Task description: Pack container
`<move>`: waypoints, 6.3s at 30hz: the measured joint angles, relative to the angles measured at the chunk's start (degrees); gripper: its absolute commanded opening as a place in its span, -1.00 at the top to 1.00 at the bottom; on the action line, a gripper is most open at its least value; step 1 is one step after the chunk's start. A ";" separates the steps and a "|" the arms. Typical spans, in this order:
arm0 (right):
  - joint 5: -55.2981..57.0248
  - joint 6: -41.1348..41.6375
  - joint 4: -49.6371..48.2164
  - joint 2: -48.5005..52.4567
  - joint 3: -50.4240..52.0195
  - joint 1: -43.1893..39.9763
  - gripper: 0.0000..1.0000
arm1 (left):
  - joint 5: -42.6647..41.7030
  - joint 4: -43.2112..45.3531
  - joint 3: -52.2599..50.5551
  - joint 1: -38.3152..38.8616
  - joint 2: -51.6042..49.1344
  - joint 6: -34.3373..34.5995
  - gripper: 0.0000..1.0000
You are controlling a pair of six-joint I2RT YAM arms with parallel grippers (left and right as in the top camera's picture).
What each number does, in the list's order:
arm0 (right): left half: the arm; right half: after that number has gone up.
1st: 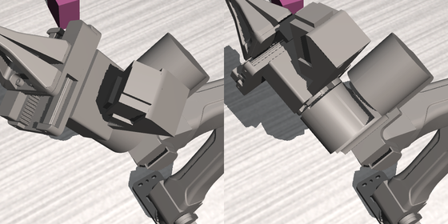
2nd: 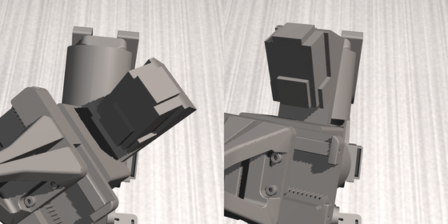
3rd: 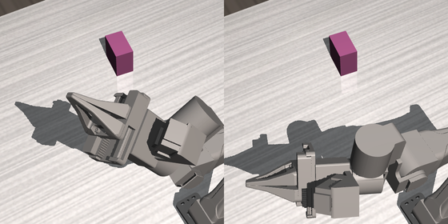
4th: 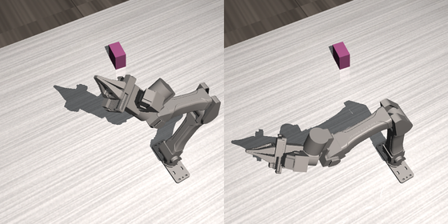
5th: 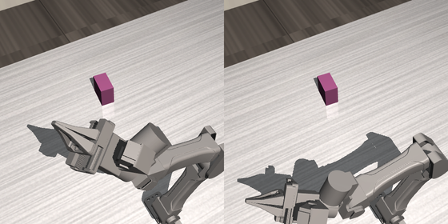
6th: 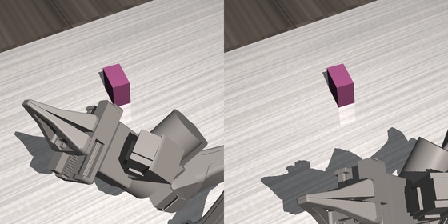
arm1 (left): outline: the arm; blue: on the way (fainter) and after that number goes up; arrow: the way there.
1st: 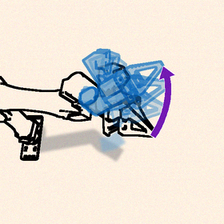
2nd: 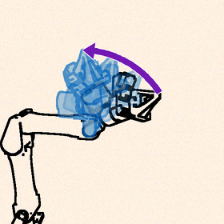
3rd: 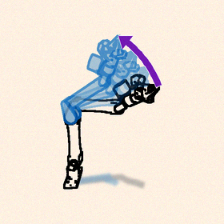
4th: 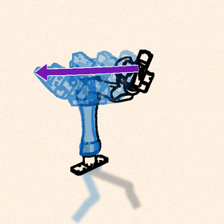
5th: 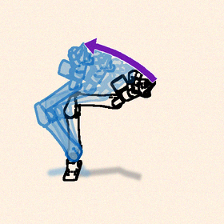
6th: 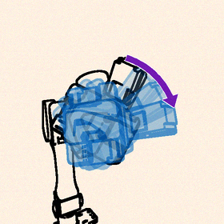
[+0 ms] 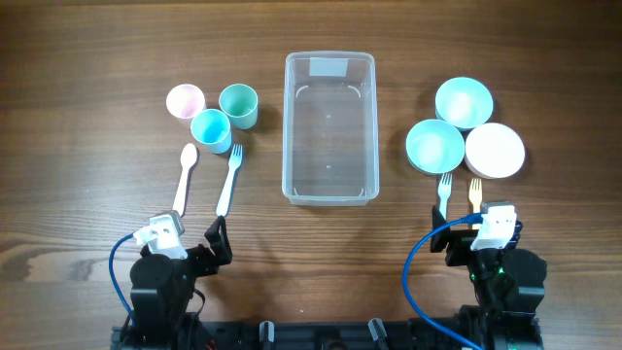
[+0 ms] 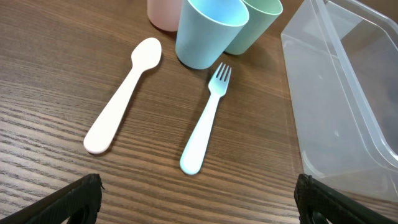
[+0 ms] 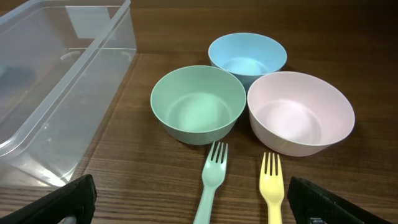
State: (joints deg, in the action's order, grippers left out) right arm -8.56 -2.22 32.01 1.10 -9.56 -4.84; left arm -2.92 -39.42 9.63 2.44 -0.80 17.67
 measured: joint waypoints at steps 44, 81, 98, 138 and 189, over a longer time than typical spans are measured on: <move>-12.83 22.32 -0.66 23.04 -18.67 0.07 -1.00 | -5.07 14.03 6.73 0.02 -9.38 5.62 -0.99; 6.08 11.37 29.88 103.80 -73.57 -19.08 -0.59 | -0.81 -24.48 77.35 -11.82 -83.73 -7.15 -0.99; 7.67 14.21 19.23 109.81 -65.99 -20.06 0.79 | -0.81 -24.50 77.35 -11.82 -83.76 -7.17 -0.99; -0.02 12.04 1.40 116.02 -83.27 23.45 0.91 | -0.79 -24.63 77.35 -11.82 -83.76 -7.17 -1.00; 2.19 17.40 15.50 105.31 -59.19 -3.43 0.91 | -0.79 -24.65 77.40 -11.82 -83.76 -7.17 -1.00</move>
State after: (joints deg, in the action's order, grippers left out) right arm -6.37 15.18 47.51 106.41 -68.75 -8.27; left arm -3.70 -64.07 87.02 -9.39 -84.55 10.50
